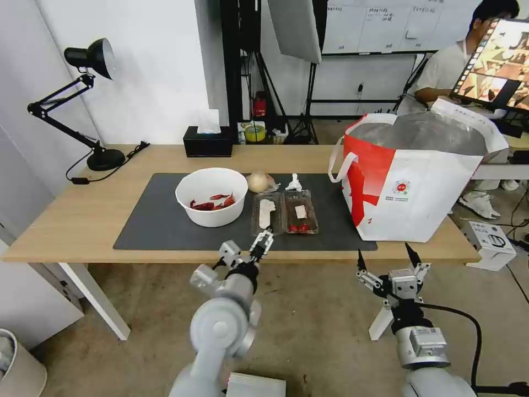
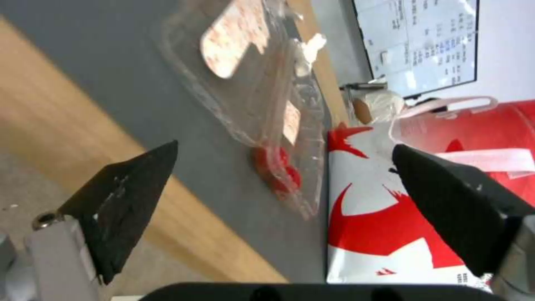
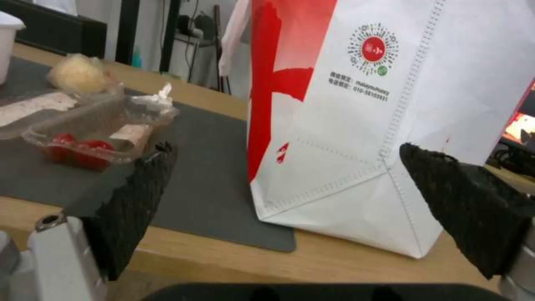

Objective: Pick up the trash from the table and place it into the takeout bag.

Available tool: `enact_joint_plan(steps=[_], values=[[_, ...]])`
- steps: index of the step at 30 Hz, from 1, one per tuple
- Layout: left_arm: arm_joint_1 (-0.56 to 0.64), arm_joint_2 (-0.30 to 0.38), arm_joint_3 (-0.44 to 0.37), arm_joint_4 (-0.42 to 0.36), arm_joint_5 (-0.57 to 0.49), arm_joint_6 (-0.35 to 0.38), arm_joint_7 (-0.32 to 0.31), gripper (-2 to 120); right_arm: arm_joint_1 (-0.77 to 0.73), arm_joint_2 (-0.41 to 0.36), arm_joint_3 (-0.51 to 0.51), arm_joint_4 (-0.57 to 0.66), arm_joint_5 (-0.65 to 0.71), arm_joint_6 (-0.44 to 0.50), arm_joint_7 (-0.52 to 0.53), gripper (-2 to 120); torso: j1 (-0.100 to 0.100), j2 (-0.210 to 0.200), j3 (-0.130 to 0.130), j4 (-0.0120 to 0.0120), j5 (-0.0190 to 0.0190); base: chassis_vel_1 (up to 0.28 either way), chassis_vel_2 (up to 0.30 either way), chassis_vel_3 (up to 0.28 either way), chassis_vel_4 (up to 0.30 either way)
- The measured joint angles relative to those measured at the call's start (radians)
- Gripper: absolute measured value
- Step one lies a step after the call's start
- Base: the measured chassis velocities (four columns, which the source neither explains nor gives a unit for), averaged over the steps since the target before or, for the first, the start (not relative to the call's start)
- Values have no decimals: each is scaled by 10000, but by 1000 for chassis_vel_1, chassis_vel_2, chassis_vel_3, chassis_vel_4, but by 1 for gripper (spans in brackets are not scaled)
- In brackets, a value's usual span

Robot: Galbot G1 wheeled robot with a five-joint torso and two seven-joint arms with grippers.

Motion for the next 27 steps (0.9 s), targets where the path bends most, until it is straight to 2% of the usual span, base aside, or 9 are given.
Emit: enact_joint_plan(steps=[10, 27], values=[[-869, -60, 344, 955, -52, -215, -100, 100, 14, 108, 128, -124, -1, 0, 29, 100, 0, -1, 1, 0, -2, 0, 0, 0, 0], [-1400, -58, 488, 1587, -59, -358, -127, 100, 45, 212, 131, -252, -60, 1, 82, 100, 0, 0, 0, 0, -2, 0, 0, 0, 0]])
